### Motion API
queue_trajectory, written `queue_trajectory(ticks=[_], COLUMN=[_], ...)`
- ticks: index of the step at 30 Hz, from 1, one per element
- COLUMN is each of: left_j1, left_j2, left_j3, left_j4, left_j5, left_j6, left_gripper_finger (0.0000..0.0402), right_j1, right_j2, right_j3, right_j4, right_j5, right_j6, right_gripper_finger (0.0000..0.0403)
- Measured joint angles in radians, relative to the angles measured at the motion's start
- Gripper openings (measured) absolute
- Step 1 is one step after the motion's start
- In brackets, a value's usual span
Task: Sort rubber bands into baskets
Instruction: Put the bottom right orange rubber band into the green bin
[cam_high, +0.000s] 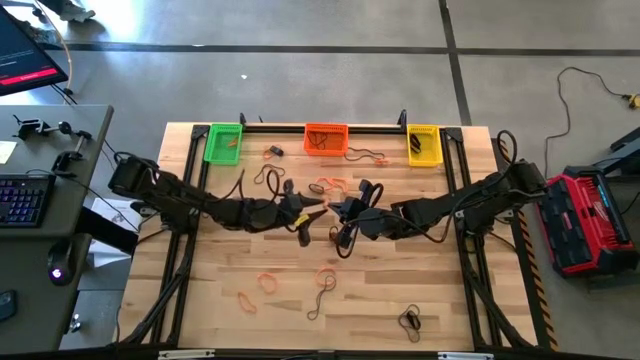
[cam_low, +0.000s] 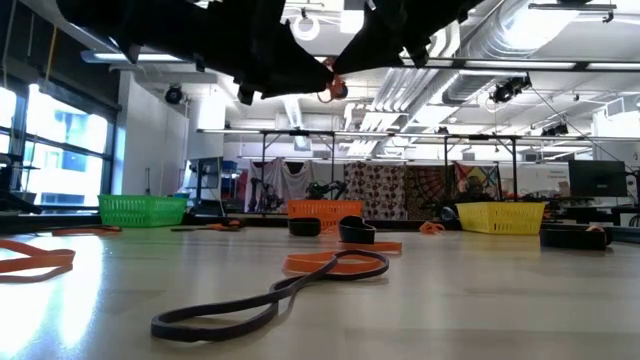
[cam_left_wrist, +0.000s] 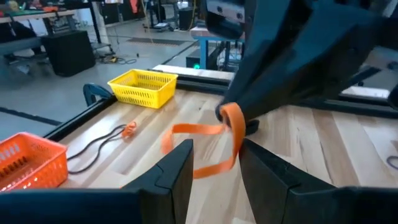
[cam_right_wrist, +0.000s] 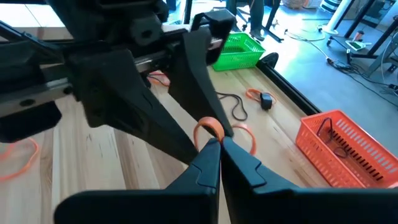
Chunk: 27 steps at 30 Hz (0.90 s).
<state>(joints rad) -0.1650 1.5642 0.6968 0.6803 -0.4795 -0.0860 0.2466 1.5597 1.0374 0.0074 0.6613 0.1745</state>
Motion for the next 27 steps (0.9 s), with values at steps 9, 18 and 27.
queue_trajectory(ticks=[9, 18, 27], left_j1=[0.012, 0.006, 0.009], left_j2=[0.000, -0.009, -0.076], left_j3=[0.000, 0.000, 0.000], left_j4=[-0.003, -0.039, -0.182], left_j5=[0.041, 0.044, 0.018], left_j6=[0.041, 0.090, 0.078], left_gripper_finger=[0.0040, 0.0002, 0.0001], right_j1=[0.000, 0.000, 0.000], right_j2=[0.000, 0.000, 0.000], right_j3=[0.000, 0.000, 0.000], right_j4=[0.002, -0.023, -0.054], right_j5=[0.000, 0.000, 0.021], right_j6=[0.000, 0.004, 0.000], right_gripper_finger=[0.0000, 0.0000, 0.0000])
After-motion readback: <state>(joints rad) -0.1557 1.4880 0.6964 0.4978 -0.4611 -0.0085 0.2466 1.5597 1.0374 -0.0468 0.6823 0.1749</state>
